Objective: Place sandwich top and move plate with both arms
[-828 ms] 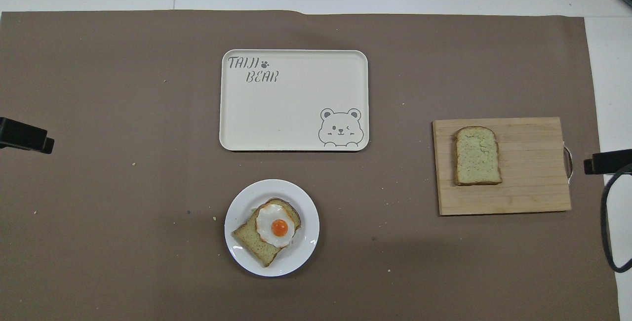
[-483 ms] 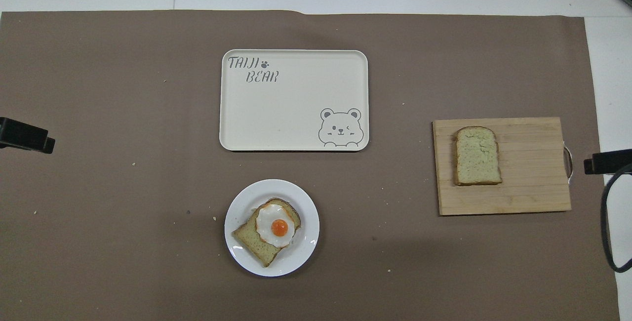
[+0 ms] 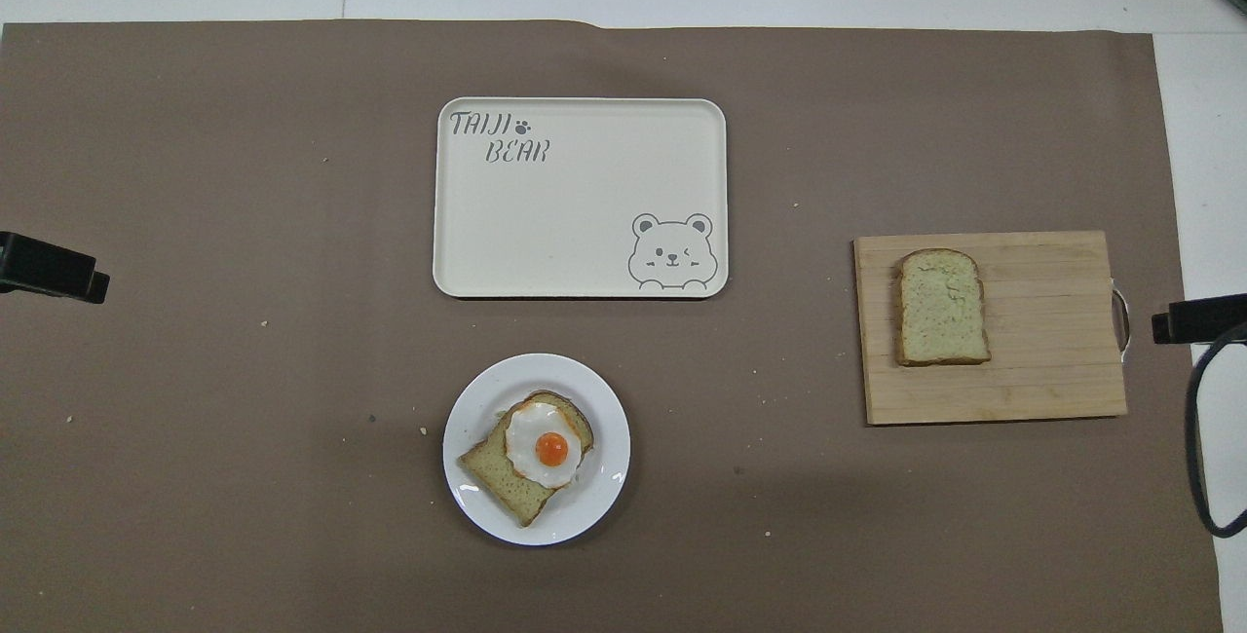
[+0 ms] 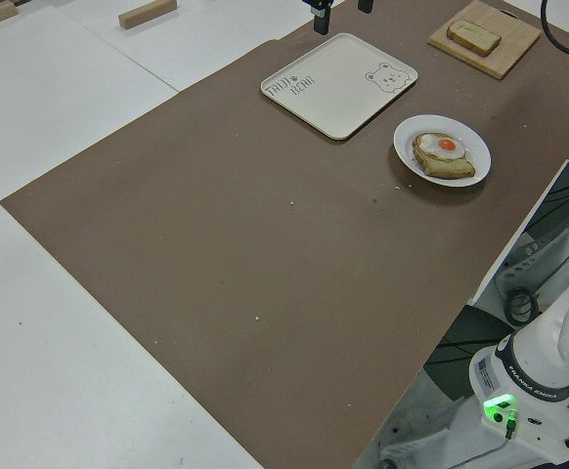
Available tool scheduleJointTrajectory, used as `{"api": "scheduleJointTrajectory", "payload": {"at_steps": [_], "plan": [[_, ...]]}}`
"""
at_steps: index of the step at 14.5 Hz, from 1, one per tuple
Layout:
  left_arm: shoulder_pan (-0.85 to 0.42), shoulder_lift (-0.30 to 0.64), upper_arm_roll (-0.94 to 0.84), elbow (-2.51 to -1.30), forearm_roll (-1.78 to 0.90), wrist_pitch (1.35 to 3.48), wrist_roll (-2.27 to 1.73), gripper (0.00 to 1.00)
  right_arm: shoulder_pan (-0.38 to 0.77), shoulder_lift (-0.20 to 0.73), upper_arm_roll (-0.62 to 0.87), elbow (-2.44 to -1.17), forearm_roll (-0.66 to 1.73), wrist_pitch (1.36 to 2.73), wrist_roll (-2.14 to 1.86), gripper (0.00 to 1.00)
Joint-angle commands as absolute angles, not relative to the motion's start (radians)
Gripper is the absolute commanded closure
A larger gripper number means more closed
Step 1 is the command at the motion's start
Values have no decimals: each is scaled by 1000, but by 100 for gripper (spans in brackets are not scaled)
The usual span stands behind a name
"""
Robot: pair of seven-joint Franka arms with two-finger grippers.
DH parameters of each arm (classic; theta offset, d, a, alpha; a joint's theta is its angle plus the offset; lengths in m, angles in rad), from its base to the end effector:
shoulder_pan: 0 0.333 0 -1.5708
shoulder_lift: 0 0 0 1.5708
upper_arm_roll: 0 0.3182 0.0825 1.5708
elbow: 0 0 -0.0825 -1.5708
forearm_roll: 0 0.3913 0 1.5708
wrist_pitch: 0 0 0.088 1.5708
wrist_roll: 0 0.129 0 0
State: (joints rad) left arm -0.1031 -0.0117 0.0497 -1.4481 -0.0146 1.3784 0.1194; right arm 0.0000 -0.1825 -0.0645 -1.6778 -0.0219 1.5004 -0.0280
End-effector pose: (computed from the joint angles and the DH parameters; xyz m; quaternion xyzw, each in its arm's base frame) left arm 0.5350 -0.0305 0.6525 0.9957 -0.0874 -0.0287 0.0084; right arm 0.4947 -0.0380 0.6439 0.9998 -0.0185 0.0021 0.0052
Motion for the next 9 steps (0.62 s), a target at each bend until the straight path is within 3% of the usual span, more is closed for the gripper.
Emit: {"api": "scheduleJointTrajectory", "payload": {"at_steps": [1,9], "plan": [[-117,-12,57,-1439,-15,1362,118,0,-11,-187,-61,-1681,-18,1514,-43,0],[-117,-14,55,-1447,-15,1361,117,0,-11,-187,-61,-1681,-17,1514,-40,0]]}}
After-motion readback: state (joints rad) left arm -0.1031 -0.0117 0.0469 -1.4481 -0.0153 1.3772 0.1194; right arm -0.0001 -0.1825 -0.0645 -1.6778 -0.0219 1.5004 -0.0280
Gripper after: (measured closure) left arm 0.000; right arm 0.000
